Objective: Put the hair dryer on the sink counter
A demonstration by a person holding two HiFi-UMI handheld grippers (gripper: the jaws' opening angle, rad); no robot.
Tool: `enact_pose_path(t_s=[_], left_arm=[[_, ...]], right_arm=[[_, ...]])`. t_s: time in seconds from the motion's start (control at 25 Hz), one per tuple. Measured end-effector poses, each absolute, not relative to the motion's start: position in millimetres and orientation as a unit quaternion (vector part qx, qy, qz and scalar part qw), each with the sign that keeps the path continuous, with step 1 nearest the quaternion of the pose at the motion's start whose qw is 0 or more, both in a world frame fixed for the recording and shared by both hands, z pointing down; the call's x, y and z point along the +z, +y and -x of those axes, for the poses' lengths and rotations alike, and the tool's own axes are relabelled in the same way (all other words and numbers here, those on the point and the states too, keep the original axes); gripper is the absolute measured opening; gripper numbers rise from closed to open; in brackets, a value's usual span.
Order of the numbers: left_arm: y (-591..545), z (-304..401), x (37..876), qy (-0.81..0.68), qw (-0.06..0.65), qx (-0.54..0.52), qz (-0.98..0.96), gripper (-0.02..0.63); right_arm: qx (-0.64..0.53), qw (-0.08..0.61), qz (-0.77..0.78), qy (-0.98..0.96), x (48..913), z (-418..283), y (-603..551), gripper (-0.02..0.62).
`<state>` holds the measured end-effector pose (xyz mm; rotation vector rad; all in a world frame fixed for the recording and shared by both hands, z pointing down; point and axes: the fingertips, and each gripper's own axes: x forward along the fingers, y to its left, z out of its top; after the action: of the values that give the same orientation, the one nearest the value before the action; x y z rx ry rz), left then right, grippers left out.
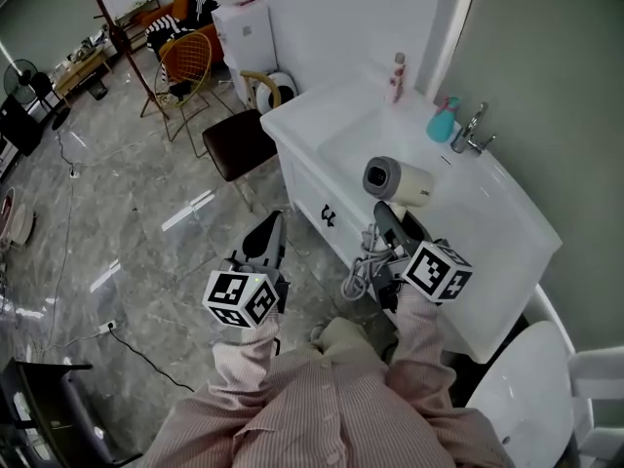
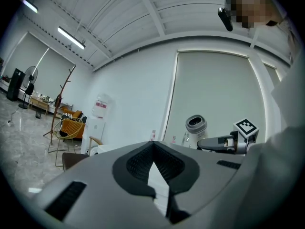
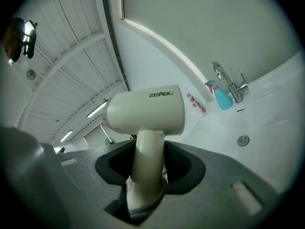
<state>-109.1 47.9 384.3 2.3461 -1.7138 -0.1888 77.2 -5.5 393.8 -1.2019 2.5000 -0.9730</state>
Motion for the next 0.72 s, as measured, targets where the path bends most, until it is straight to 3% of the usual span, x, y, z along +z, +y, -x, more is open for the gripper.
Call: enact_pose_path(t_s=[0.72], left_arm=[[-85, 140, 398, -0.579, 0.128, -0.062, -0.803, -0.003]], right_arm=[[-0.36, 0.102, 0.413, 0.83, 413, -42, -142, 0.163]])
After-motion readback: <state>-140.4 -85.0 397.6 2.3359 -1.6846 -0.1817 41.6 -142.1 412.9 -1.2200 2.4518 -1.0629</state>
